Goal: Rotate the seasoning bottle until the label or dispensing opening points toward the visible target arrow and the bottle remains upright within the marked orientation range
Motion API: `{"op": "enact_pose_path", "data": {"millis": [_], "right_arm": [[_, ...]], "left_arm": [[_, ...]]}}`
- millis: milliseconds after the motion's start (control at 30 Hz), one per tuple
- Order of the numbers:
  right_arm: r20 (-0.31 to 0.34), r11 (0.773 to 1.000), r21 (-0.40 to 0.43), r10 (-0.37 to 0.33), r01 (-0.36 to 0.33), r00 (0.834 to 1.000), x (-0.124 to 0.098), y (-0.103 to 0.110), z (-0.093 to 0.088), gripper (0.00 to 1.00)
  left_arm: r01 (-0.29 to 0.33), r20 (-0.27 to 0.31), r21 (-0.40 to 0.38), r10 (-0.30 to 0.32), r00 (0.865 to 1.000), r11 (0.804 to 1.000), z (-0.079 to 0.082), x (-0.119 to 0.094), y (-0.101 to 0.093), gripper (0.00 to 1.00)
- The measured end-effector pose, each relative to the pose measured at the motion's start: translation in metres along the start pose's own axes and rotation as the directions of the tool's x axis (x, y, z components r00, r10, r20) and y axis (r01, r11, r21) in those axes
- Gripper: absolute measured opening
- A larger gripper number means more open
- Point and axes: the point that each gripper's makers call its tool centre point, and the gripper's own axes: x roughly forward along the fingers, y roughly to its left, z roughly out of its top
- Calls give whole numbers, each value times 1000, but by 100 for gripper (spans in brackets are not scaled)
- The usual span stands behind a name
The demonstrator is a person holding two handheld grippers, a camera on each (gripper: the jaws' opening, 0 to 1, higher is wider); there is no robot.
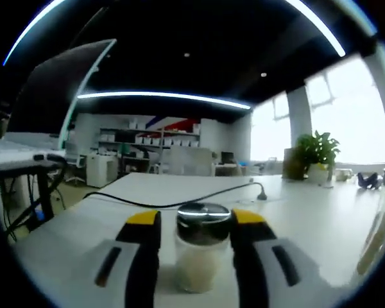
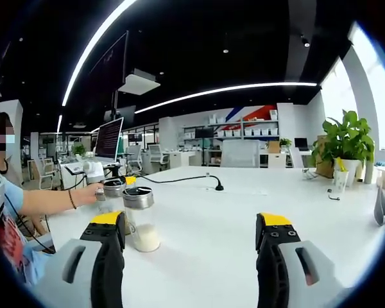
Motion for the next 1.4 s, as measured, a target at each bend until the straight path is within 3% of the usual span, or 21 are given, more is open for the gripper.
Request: {"op": "enact_pose_path", "data": {"millis": [267,733,833,1000,1300,1400], "right_arm": [[1,1000,1,-1,1,1000,-1,0,0,86],[-2,1000,8,1,-1,1000,0,0,-1,86],[-2,1000,7,1,-1,1000,0,-1,-1,85],[0,1000,9,0,0,1000,0,-1,0,85],[4,1000,11,-5,5,1000,-1,-4,1,84],[-3,1000,12,-4,4,1000,0,-4,-1,84]], "left_arm": [[15,-12,72,-15,1000,997,0,2,-7,37],[2,-5,104,-2,1000,995,0,-4,-7,36],[1,3,158,-1,1000,988,1,-7,-10,36],[-14,-4,70,14,1000,997,2,-10,-6,36],[-4,20,75,3,1000,997,15,-25,-5,34],[-1,1,92,1,1000,996,14,-31,-3,33]]}}
